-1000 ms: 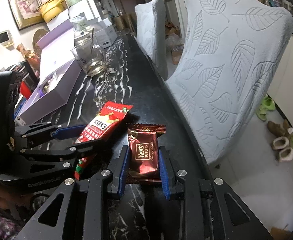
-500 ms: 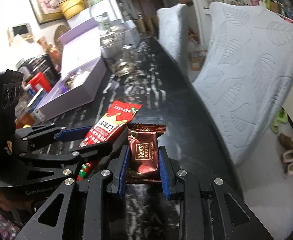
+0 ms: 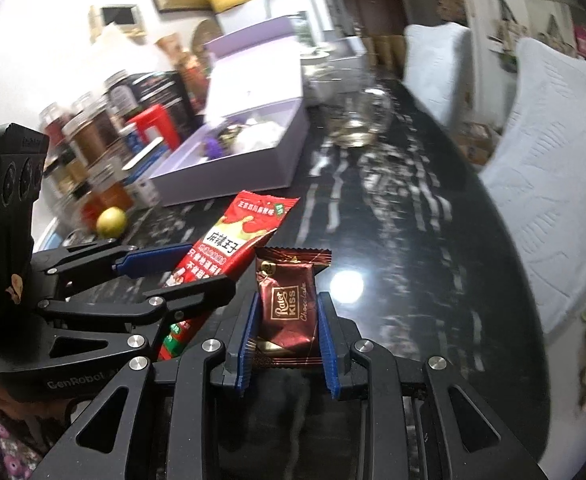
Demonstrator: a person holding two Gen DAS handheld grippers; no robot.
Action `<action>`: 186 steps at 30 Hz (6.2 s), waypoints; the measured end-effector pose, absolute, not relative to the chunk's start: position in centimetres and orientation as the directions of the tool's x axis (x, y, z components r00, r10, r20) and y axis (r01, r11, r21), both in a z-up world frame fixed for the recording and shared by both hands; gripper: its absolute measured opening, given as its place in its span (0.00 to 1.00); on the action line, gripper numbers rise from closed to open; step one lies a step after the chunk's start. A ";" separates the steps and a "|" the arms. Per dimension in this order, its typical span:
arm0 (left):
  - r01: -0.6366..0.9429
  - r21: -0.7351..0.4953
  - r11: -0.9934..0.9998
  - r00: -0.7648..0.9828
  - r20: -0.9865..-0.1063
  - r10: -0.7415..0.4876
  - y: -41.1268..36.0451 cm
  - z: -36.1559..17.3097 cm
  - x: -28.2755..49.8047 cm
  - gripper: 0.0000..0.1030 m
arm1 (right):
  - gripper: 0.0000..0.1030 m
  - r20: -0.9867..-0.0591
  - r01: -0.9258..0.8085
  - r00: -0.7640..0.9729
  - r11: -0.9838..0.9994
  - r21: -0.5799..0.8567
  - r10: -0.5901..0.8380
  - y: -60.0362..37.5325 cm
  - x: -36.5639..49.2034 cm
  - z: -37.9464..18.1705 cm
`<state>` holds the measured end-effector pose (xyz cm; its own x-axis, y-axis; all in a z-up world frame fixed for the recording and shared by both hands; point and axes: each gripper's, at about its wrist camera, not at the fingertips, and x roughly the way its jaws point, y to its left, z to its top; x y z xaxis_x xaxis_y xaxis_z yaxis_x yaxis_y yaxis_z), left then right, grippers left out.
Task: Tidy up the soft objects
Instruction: 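Carry the red packet and chocolate wrapper with both tools over the lavender box, then open the left tool over the box while the right tool releases the chocolate wrapper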
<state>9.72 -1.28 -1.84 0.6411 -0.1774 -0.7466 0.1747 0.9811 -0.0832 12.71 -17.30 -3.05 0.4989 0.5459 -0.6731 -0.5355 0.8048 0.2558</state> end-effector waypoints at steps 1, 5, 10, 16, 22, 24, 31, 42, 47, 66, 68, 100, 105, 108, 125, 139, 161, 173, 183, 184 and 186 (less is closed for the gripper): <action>0.164 -0.084 0.983 0.645 -0.745 -0.172 -0.9 -1.7 9.4 0.44 | 0.27 -0.670 -0.549 0.490 0.795 0.259 0.557 -16.7 12.5 -3.0; 0.125 -0.080 0.989 0.667 -0.731 -0.144 1.3 -1.2 8.4 0.44 | 0.27 -0.662 -0.588 0.466 0.765 0.263 0.587 -14.6 11.9 -2.8; 0.082 -0.082 0.993 0.699 -0.705 -0.116 4.1 -0.2 7.5 0.44 | 0.27 -0.646 -0.640 0.451 0.727 0.247 0.616 -11.6 11.3 -1.9; 0.053 -0.073 0.996 0.738 -0.669 -0.088 7.0 1.3 7.6 0.44 | 0.27 -0.624 -0.691 0.448 0.691 0.214 0.641 -8.5 11.3 -0.4; 0.044 -0.066 0.997 0.779 -0.623 -0.076 9.1 3.1 8.2 0.44 | 0.27 -0.589 -0.714 0.463 0.672 0.195 0.663 -6.2 12.3 1.5; 0.036 -0.063 0.997 0.794 -0.604 -0.067 9.8 3.7 8.6 0.44 | 0.27 -0.577 -0.716 0.475 0.673 0.185 0.664 -5.6 12.6 2.2; 0.025 -0.051 0.998 0.830 -0.555 -0.049 11.7 5.4 9.9 0.44 | 0.27 -0.543 -0.727 0.499 0.667 0.161 0.675 -4.0 13.9 4.4; 0.025 -0.039 0.999 0.871 -0.490 -0.041 13.2 7.5 11.8 0.44 | 0.27 -0.510 -0.727 0.536 0.675 0.126 0.673 -2.7 16.3 7.1; 0.028 -0.040 0.999 0.877 -0.479 -0.043 13.8 8.1 13.5 0.44 | 0.27 -0.505 -0.729 0.539 0.674 0.122 0.674 -2.1 17.9 8.0; 0.000 -0.040 0.999 0.895 -0.446 -0.018 16.5 9.6 22.8 0.44 | 0.27 -0.485 -0.711 0.568 0.693 0.117 0.665 -0.4 26.3 9.9; -0.004 -0.032 0.999 0.896 -0.445 -0.010 16.7 9.6 24.0 0.44 | 0.27 -0.485 -0.711 0.573 0.695 0.107 0.661 -0.1 27.3 10.1; -0.041 -0.017 0.999 0.760 -0.649 0.021 18.7 2.1 34.6 0.44 | 0.27 -0.621 -0.653 0.496 0.732 0.194 0.607 4.1 38.8 3.3; -0.038 -0.014 0.999 0.732 -0.681 0.018 18.5 0.9 35.5 0.44 | 0.27 -0.648 -0.640 0.480 0.741 0.204 0.592 4.0 39.5 2.0; -0.037 -0.010 0.999 0.708 -0.706 0.019 18.6 0.1 36.0 0.44 | 0.27 -0.662 -0.633 0.470 0.745 0.208 0.584 4.0 40.0 1.4; -0.022 -0.005 1.000 0.667 -0.745 0.011 18.5 -1.5 37.4 0.44 | 0.27 -0.726 -0.609 0.449 0.773 0.178 0.521 5.0 41.4 -2.2; -0.012 0.019 1.000 0.644 -0.765 0.022 17.9 -2.0 38.0 0.45 | 0.28 -0.757 -0.617 0.432 0.773 0.147 0.489 5.7 41.5 -3.6; -0.107 0.055 0.993 0.634 -0.765 0.111 18.3 -0.7 37.3 0.61 | 0.45 -0.800 -0.602 0.375 0.780 0.174 0.468 5.3 42.1 -4.0; -0.140 0.028 0.990 0.652 -0.750 0.113 19.4 0.6 36.3 0.75 | 0.50 -0.787 -0.593 0.396 0.786 0.174 0.473 5.0 41.7 -2.8; -0.169 0.074 0.983 0.704 -0.689 0.172 19.4 3.4 34.3 0.75 | 0.50 -0.755 -0.610 0.393 0.763 0.213 0.525 5.0 40.4 -1.1; -0.170 0.073 0.983 0.708 -0.685 0.173 19.4 3.7 34.1 0.75 | 0.50 -0.751 -0.611 0.397 0.763 0.212 0.527 4.9 40.2 -0.8; -0.171 0.067 0.983 0.720 -0.673 0.171 19.4 4.4 33.5 0.75 | 0.50 -0.740 -0.613 0.410 0.762 0.209 0.533 4.7 39.7 0.0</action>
<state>33.48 19.40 4.44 0.7196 0.1710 -0.6731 -0.1707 0.9830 0.0673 39.70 4.71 -0.03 0.4097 0.5331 -0.7402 -0.6134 0.7616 0.2089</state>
